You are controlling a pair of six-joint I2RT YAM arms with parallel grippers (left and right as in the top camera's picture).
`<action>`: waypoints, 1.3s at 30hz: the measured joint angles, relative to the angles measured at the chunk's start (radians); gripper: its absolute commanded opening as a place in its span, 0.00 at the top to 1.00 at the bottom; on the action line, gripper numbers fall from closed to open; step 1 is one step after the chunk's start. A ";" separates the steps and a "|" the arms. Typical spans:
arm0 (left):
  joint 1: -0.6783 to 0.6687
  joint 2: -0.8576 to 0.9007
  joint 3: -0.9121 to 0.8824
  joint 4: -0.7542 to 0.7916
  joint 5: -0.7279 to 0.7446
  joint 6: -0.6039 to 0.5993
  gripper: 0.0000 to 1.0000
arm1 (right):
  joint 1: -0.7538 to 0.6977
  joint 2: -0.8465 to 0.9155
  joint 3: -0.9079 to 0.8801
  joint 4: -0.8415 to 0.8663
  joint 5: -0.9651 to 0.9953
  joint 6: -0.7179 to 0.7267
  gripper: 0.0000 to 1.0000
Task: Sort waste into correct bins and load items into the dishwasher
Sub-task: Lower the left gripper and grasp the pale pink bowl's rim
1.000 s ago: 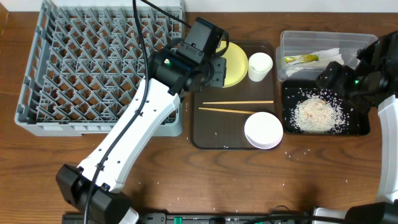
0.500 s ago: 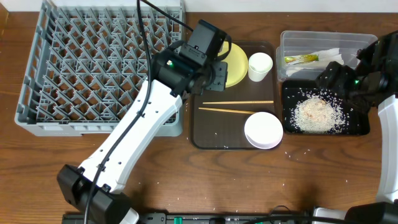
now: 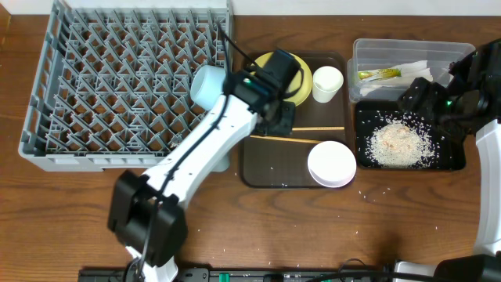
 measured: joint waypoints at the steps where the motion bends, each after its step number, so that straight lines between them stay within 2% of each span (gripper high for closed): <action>1: -0.010 0.014 0.000 0.004 0.006 0.000 0.65 | 0.000 0.000 0.000 0.000 0.000 0.000 0.01; 4: -0.043 0.058 0.000 0.023 0.017 -0.013 0.64 | 0.000 0.000 0.000 0.000 0.000 0.000 0.01; 10: -0.099 0.151 0.000 0.053 0.031 -0.050 0.44 | 0.000 0.000 0.000 0.000 0.000 0.000 0.01; 12: -0.111 0.176 0.000 0.058 0.034 -0.061 0.40 | 0.000 0.000 0.000 0.000 0.000 0.000 0.01; 30: -0.146 0.199 -0.023 0.154 0.122 -0.044 0.40 | 0.000 0.000 0.000 0.000 0.000 0.000 0.01; 39: -0.158 0.202 -0.083 0.253 0.122 -0.036 0.48 | 0.000 0.000 0.000 0.000 0.000 0.000 0.01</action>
